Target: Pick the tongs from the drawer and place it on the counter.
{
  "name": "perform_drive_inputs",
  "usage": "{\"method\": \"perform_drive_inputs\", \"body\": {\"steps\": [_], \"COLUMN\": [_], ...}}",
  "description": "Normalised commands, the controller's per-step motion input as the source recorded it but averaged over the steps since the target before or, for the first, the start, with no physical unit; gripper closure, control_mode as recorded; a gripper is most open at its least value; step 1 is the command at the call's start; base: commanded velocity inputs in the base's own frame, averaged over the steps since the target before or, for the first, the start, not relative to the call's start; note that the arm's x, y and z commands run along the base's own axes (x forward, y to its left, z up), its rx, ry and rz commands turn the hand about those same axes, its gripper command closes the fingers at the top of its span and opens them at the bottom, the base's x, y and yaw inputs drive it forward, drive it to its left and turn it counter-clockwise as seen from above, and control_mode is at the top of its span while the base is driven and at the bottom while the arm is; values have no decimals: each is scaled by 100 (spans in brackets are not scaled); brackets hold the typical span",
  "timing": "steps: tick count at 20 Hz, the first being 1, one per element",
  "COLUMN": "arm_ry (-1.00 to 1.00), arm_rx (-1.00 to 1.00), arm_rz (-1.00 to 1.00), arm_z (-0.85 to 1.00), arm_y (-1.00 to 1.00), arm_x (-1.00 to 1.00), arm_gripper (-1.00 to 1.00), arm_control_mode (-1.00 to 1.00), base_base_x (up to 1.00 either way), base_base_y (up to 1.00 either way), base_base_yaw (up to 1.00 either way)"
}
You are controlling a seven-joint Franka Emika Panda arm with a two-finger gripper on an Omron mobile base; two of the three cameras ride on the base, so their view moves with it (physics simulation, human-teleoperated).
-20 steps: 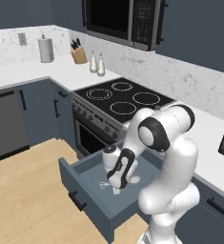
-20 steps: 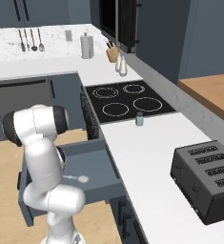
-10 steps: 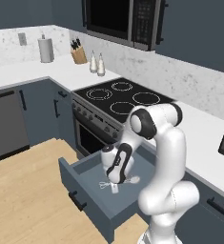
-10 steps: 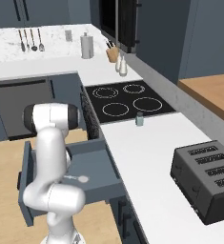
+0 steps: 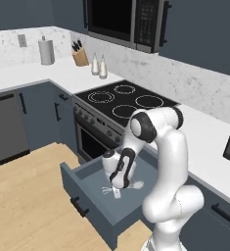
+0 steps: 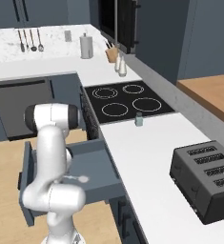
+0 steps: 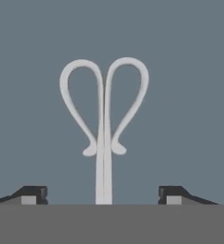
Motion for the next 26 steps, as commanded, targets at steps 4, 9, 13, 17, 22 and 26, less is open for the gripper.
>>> {"method": "perform_drive_inputs", "body": {"steps": [4,9,13,17,22,26], "arm_ry": [8,9,-3,-18,-12,-3], "arm_rx": [-3,0,0,-1,-18,-10], "arm_rz": [8,4,3,1,8,6], "arm_z": [-97,-45,-29,54,100,100], "arm_y": [41,32,26,3,36,52], "arm_x": [-33,-14,-25,-74,-69,-57], "arm_gripper": [100,100,100,100,100,100], "arm_control_mode": [-100,-100,-100,-100,-100,-100], "base_base_x": [0,0,0,0,0,0], "base_base_y": [0,0,0,0,0,0], "base_base_yaw": [0,0,0,0,0,0]}}
